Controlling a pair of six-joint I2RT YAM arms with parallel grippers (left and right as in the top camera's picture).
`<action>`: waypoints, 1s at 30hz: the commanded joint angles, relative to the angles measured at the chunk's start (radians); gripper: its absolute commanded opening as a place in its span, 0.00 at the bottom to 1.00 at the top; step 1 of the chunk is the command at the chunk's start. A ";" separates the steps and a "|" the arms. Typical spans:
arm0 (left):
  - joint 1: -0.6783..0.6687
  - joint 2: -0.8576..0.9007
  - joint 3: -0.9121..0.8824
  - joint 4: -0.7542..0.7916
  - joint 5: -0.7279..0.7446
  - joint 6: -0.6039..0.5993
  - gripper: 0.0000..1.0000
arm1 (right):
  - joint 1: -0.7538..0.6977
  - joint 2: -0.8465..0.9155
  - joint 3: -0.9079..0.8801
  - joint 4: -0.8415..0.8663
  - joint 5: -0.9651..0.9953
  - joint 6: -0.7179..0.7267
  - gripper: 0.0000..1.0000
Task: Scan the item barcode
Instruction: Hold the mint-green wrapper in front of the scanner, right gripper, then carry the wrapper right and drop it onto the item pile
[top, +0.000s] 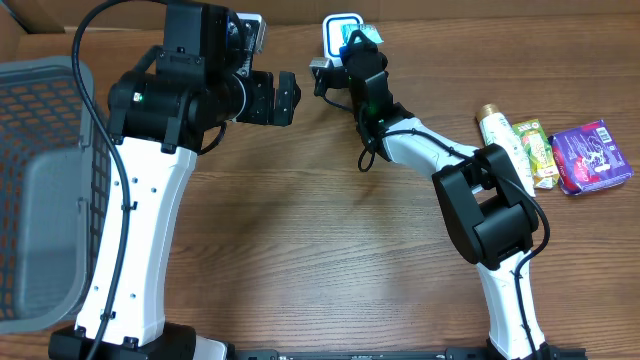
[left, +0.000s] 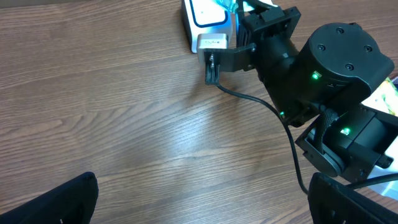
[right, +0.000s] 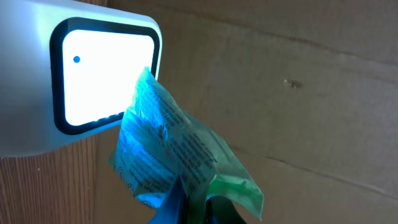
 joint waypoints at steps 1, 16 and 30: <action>0.000 0.009 0.003 0.001 0.008 0.011 1.00 | 0.010 -0.002 0.042 0.022 0.007 0.024 0.04; 0.003 0.009 0.003 0.001 0.008 0.011 1.00 | -0.014 -0.325 0.042 -0.077 0.460 0.797 0.04; 0.006 0.009 0.003 0.001 0.007 0.011 1.00 | -0.172 -0.418 0.040 -1.143 0.526 1.965 0.04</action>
